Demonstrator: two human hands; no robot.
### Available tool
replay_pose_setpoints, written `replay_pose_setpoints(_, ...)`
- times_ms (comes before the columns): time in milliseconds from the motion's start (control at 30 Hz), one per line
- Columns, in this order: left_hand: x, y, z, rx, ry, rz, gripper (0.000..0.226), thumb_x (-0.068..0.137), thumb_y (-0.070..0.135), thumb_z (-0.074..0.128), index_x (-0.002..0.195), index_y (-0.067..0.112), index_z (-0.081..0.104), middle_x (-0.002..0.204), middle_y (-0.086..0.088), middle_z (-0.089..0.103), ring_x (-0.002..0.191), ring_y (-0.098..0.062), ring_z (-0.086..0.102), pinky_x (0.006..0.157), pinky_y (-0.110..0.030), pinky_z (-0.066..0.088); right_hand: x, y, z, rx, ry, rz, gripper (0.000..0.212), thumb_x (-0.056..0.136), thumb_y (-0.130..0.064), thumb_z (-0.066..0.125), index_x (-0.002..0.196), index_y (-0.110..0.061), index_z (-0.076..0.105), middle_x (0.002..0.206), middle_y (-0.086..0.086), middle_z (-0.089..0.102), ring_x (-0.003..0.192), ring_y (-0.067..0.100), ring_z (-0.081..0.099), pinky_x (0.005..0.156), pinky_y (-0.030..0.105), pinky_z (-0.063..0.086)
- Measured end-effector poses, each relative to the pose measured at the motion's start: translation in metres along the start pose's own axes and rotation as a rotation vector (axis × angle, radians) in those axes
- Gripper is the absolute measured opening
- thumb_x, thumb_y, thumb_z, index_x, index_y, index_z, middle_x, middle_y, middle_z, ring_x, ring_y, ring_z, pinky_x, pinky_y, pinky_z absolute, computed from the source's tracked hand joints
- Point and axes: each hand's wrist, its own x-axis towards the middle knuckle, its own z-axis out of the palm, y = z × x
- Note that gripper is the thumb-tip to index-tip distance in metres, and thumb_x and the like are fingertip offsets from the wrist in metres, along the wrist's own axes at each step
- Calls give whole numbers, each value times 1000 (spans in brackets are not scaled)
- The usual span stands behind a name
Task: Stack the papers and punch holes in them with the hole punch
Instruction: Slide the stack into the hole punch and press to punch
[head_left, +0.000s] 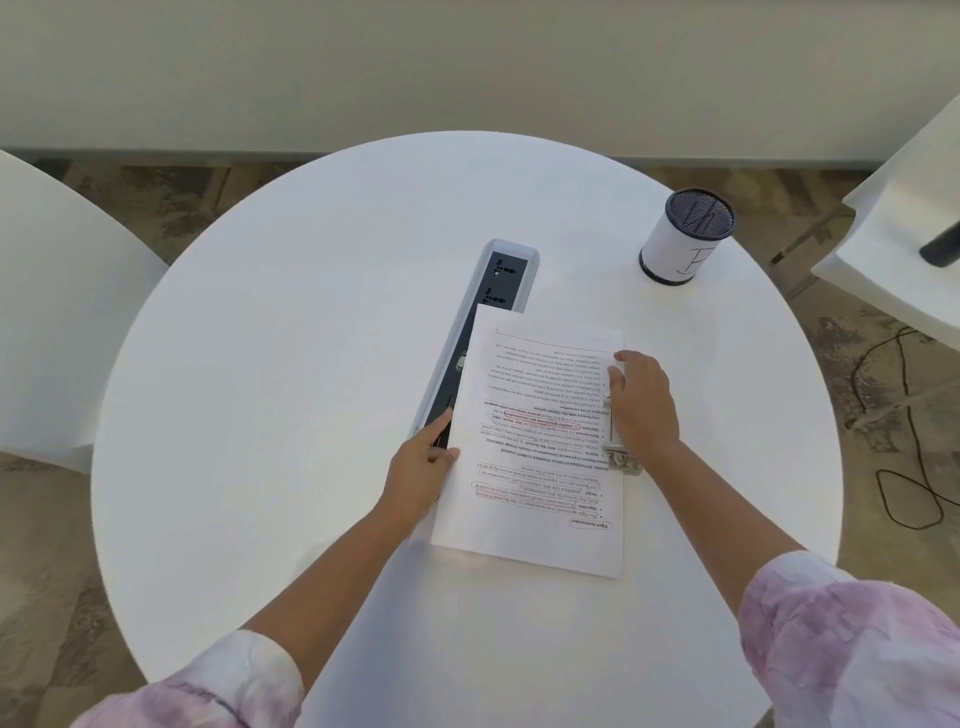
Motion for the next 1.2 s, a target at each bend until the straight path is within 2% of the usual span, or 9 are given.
replay_pose_setpoints(100, 0, 1, 0, 29, -12, 7, 53, 91, 6, 50, 137, 31, 40, 38, 16, 43, 52, -7, 38, 54, -12, 35, 2, 0, 1, -10, -5, -23, 33, 98, -19, 36, 126, -5, 46, 130, 13, 48, 122, 28, 40, 97, 31, 32)
replay_pose_setpoints(267, 0, 12, 0, 82, -1, -2, 46, 91, 15, 54, 135, 26, 44, 63, 2, 56, 65, -11, 50, 51, -13, 40, 1, -2, 1, -49, 12, -52, 34, 98, -17, 37, 127, -1, 45, 131, 15, 47, 121, 30, 42, 98, 35, 34)
replay_pose_setpoints(367, 4, 24, 3, 138, 125, 26, 36, 91, 22, 56, 125, 15, 55, 82, 0, 62, 81, -14, 56, 68, -20, 40, 1, -2, 3, -111, 34, -94, 35, 97, -17, 38, 125, 3, 45, 129, 19, 49, 119, 33, 45, 101, 38, 35)
replay_pose_setpoints(433, 8, 29, 6, 129, 200, 21, 27, 90, 23, 57, 113, 10, 63, 89, -2, 64, 81, -15, 56, 74, -22, 38, 2, 0, 4, -138, 38, -94, 36, 97, -18, 40, 125, 4, 46, 128, 20, 50, 119, 35, 47, 103, 40, 36)
replay_pose_setpoints(567, 17, 35, 10, 123, 257, -21, 13, 87, 21, 61, 86, 10, 67, 78, -1, 63, 71, -16, 55, 68, -23, 39, 4, 1, 7, -177, 34, -71, 41, 97, -25, 40, 128, 2, 43, 133, 19, 48, 125, 34, 44, 107, 48, 33)
replay_pose_setpoints(833, 23, 36, 11, 74, 271, -76, 18, 86, 20, 62, 97, 6, 69, 84, 1, 63, 77, -13, 56, 72, -25, 44, 5, 9, 11, -191, 22, -25, 54, 96, -39, 37, 138, -5, 32, 149, 15, 31, 141, 29, 22, 117, 51, 8)
replay_pose_setpoints(1000, 25, 35, 11, 64, 267, -73, 13, 84, 26, 65, 84, 13, 66, 72, 10, 60, 65, 1, 52, 53, -9, 38, 6, 12, 12, -233, 16, -13, 56, 96, -45, 32, 140, -10, 29, 152, 8, 27, 144, 25, 13, 115, 55, 1)
replay_pose_setpoints(1067, 27, 34, 12, 51, 260, -82, 14, 82, 27, 67, 79, 13, 63, 68, 10, 59, 62, -2, 52, 49, -5, 36, 6, 13, 13, -240, 19, -15, 56, 95, -45, 31, 140, -12, 30, 151, 7, 28, 144, 24, 14, 115, 57, 1)
replay_pose_setpoints(1200, 29, 31, 15, 48, 230, -99, 20, 82, 28, 68, 73, 10, 64, 66, -1, 60, 61, -17, 50, 55, -22, 40, 6, 13, 13, -242, 30, -20, 55, 95, -46, 32, 139, -13, 31, 151, 7, 29, 144, 25, 15, 114, 58, 2)
